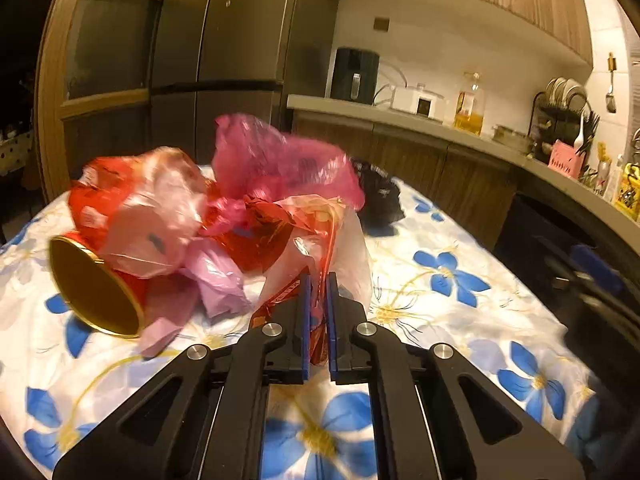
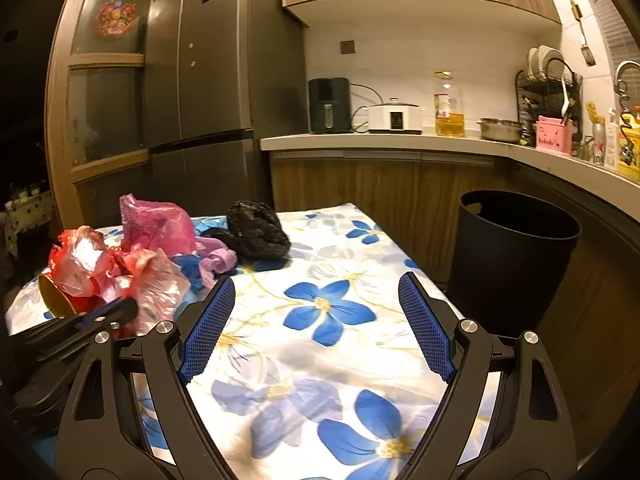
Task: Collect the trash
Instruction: 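Grasp the red plastic bag with the left tool while the right tool grasps the pink bag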
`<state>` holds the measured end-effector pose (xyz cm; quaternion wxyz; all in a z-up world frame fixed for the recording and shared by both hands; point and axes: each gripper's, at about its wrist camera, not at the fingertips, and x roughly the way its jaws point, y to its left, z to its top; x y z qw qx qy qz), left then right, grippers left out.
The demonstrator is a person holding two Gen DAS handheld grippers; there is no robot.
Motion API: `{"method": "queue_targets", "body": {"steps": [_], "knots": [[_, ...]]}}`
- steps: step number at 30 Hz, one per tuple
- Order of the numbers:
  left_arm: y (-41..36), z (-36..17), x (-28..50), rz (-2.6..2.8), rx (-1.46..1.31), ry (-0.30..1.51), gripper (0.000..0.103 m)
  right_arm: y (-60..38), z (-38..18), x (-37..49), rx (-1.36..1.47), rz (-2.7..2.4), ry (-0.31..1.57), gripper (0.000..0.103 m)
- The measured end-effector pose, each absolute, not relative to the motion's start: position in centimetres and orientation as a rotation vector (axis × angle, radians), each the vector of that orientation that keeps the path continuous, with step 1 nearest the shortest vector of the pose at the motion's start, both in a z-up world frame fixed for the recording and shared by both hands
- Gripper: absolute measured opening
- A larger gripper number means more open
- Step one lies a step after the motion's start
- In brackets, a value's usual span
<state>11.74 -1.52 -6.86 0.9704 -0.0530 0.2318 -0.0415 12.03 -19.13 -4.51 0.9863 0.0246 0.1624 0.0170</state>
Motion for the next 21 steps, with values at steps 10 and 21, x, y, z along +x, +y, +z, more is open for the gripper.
{"method": "queue_targets", "body": {"steps": [10,21], "knots": [[1.7,-5.1,7.8,-0.024,-0.147,0.417,0.006,-14.9,-4.8,16.2,0.064,0.191,0.340,0.083],[3.8,-6.1,8.4,0.016,-0.183,0.473,0.006,-9.6,-4.8,22.3,0.046,0.352,0.384,0.083]]}}
